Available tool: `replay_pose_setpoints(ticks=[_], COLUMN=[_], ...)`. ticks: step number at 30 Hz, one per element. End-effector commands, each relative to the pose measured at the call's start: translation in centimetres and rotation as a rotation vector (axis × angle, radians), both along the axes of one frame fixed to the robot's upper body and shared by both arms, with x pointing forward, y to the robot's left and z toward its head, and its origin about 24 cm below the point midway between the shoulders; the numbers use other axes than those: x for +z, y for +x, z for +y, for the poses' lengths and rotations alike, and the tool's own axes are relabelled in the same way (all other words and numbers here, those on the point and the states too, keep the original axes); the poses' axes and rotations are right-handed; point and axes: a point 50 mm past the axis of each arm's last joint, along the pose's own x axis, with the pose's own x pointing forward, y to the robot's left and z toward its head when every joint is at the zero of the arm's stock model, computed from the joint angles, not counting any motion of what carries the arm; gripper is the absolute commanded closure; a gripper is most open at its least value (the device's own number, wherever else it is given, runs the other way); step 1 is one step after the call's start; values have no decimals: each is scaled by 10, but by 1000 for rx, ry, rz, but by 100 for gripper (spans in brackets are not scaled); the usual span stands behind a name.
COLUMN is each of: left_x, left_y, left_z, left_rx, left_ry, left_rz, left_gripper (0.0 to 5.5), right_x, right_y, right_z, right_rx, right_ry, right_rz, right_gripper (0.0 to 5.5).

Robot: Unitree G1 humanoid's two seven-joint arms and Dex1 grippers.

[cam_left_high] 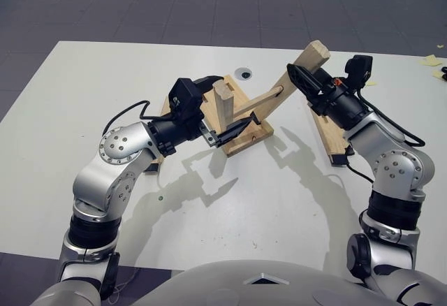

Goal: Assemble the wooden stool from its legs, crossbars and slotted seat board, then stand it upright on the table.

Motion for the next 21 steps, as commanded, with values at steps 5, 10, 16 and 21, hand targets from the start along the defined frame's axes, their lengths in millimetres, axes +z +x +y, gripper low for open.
replay_pose_setpoints(ticks=[5, 10, 16, 21], left_x=[-7, -10, -11, -11], left_y=[-5, -6, -5, -6], left_z=[-1, -3, -2, -1], left_rx=[28, 40, 50, 56], left_ry=[5, -1, 8, 6], left_rz=[22, 28, 25, 24], left_gripper=[10, 10, 10, 10], right_x=[19, 28, 37, 38], right_y=[3, 1, 0, -3], right_z=[-6, 3, 7, 9], right_rx=[38, 73, 82, 96], right_ry=[-47, -98, -160, -243], right_rz=[-21, -27, -37, -33], right_gripper=[350, 428, 448, 448])
